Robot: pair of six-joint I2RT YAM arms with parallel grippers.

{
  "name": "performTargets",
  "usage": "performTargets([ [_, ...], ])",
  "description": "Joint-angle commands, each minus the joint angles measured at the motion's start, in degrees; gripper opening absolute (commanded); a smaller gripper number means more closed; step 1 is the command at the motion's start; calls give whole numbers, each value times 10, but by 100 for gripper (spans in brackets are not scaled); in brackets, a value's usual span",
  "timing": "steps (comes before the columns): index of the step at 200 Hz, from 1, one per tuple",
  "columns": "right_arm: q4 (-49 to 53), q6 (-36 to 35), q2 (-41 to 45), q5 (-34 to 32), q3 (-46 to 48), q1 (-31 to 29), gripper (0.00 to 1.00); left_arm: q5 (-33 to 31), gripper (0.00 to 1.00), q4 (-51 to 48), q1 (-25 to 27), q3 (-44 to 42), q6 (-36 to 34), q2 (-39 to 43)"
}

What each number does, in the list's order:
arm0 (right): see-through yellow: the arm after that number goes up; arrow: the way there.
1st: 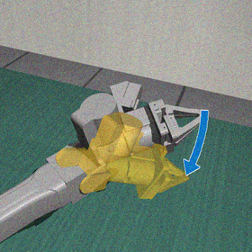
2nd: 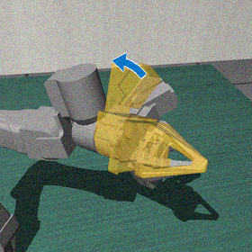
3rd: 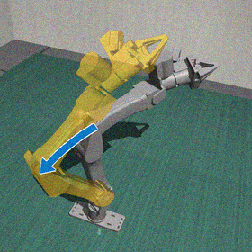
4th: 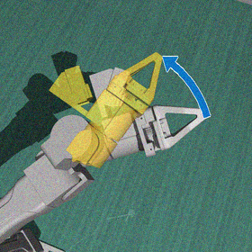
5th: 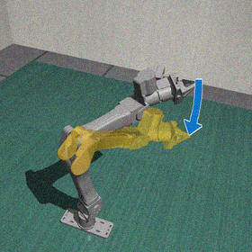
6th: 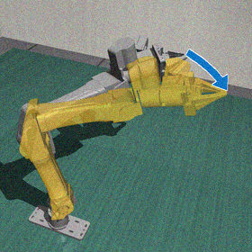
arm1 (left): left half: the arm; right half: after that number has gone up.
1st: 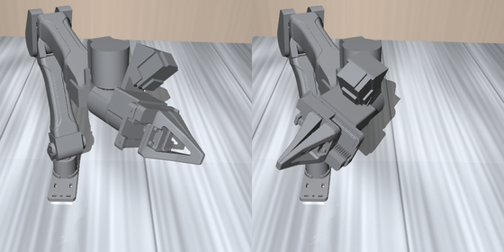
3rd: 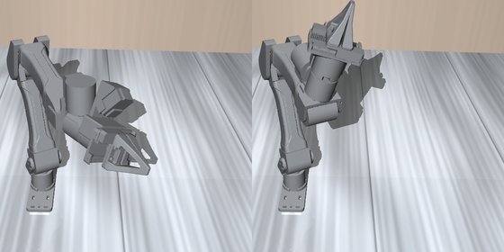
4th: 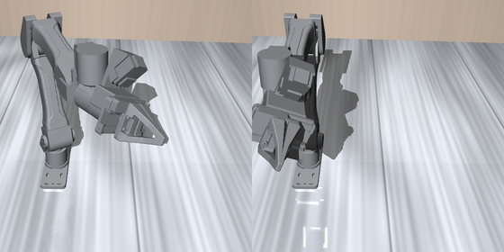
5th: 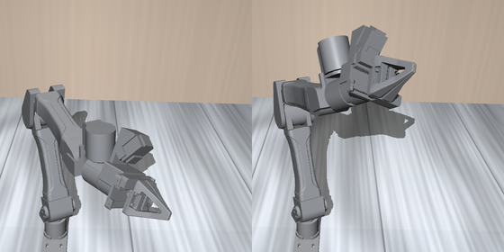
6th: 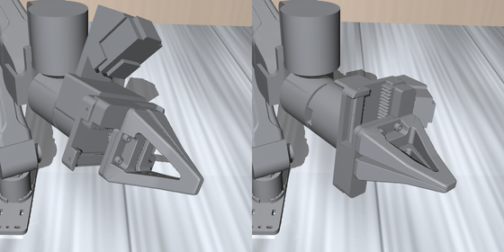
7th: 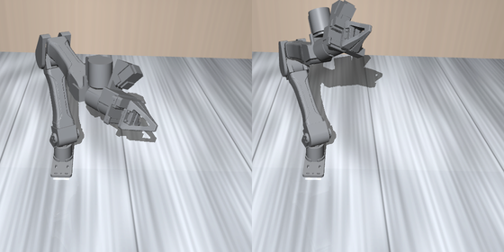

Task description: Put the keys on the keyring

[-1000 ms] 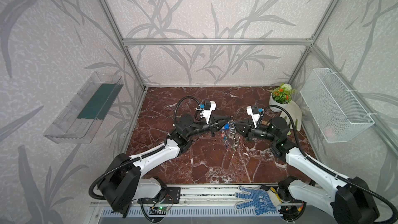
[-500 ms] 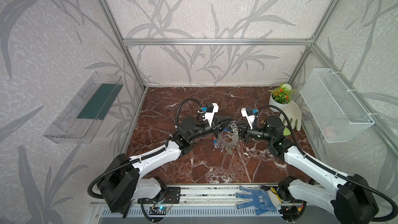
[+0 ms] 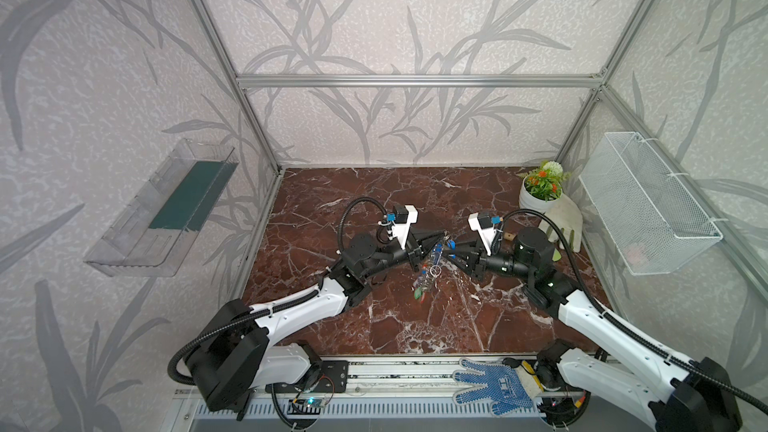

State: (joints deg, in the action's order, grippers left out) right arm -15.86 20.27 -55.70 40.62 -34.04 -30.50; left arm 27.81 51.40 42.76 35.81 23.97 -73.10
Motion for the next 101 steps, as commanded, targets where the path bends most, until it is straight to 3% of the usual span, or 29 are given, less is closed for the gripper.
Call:
performTargets([
  [1, 36, -19, 11, -32, -27, 0, 41, -9, 0, 52, 1, 4, -3, 15],
  [44, 12, 28, 55, -17, -11, 53, 52, -5, 0, 50, 0, 0, -2, 17],
  [83, -65, 91, 57, 38, -9, 84, 51, -1, 0, 60, 0, -6, 4, 18],
  [101, -89, 108, 27, 62, -25, 84, 45, -1, 0, 68, 0, -10, 7, 21],
])
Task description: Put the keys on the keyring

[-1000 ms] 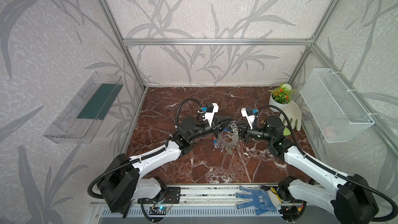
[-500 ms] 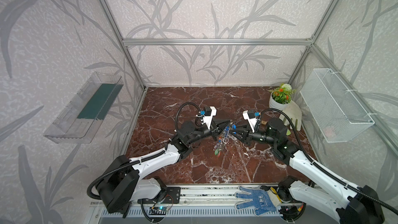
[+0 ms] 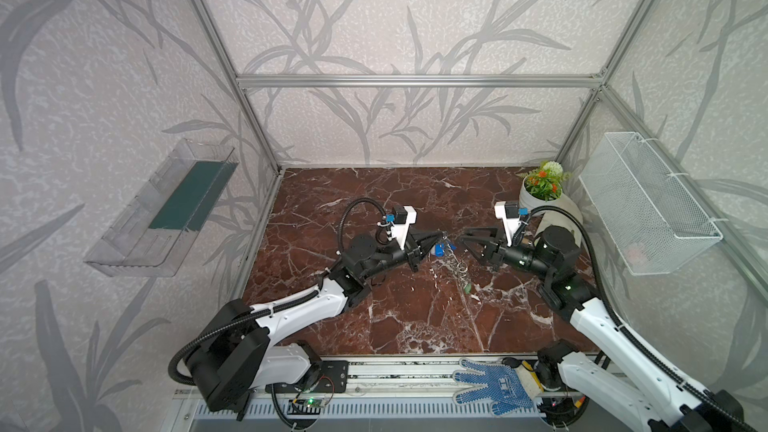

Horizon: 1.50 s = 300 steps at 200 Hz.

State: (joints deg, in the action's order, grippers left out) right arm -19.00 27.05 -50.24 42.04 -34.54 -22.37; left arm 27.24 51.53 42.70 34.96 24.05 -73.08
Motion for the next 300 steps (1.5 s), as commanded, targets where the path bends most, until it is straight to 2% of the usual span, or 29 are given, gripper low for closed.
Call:
performTargets([
  [1, -59, 41, -29, 50, -20, 2, 44, 5, 0, 67, 0, -1, 7, 21],
  [40, -149, 91, -87, 102, -26, 2, 37, 7, 0, 72, 0, -4, 10, 28],
  [62, -165, 108, -104, 107, -26, 2, 37, 9, 0, 72, 1, -5, 11, 31],
  [132, -258, 163, -149, 137, -21, 2, 26, 12, 0, 82, 0, -3, 13, 23],
  [278, -296, 190, -179, 156, -21, -1, 11, 15, 0, 100, 0, -3, 19, 8],
  [300, -315, 201, -184, 163, -18, -2, 6, 14, 0, 101, 1, -3, 19, 4],
])
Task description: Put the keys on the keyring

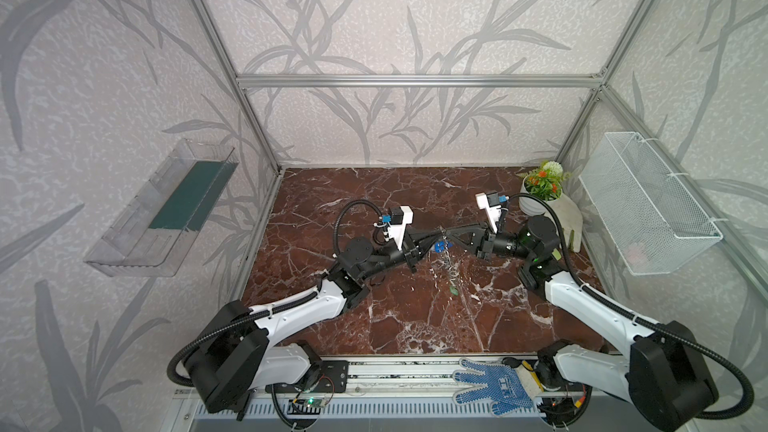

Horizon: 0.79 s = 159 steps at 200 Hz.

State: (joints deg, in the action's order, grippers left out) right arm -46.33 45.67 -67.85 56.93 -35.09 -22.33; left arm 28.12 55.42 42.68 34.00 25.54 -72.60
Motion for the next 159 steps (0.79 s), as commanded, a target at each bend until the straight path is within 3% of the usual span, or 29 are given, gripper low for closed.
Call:
performTargets([
  [1, -43, 16, -8, 14, -12, -2, 6, 5, 0, 62, 1, 7, 4, -2],
  [22, -52, 22, -10, 18, -10, -3, 0, 6, 0, 63, 1, 7, 4, -3],
  [80, -53, 23, -8, 8, -8, -2, 0, 5, 0, 60, 0, 4, 12, 0],
  [103, -3, -6, -1, -9, -18, -2, 0, 17, 0, 44, -7, 8, 24, 5],
  [159, 33, -61, -5, -27, -33, -2, 0, 42, 25, -81, -29, 25, 28, 57],
])
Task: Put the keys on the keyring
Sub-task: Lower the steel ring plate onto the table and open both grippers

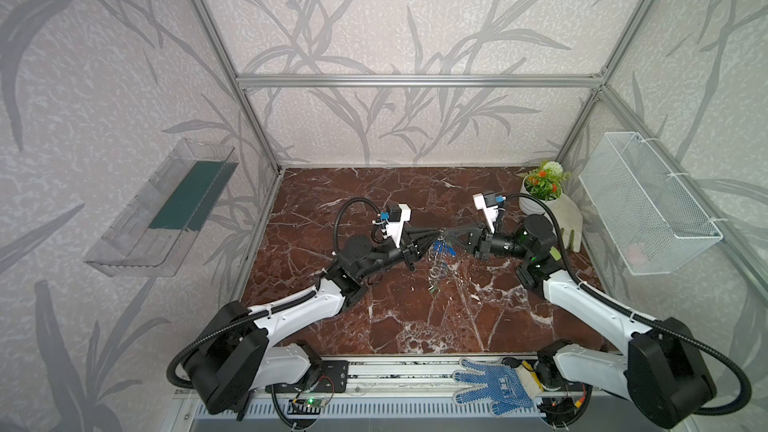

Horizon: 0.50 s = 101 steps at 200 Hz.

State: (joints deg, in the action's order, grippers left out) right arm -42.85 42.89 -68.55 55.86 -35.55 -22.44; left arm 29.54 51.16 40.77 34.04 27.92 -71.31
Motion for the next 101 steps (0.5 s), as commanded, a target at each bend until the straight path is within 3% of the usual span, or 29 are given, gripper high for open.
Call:
performTargets([
  [1, -2, -34, 1, -16, -28, -1, 0, 28, 25, -41, -10, 25, 4, 46],
  [39, -11, -59, -30, -7, -38, -2, 0, 53, 40, -178, -36, 51, -16, 96],
  [51, 24, -105, -32, -11, -45, -2, 0, 66, 42, -260, -42, 75, -44, 113],
  [101, 64, -169, -30, -1, -54, -2, 0, 67, 43, -595, -51, 171, -287, 161],
])
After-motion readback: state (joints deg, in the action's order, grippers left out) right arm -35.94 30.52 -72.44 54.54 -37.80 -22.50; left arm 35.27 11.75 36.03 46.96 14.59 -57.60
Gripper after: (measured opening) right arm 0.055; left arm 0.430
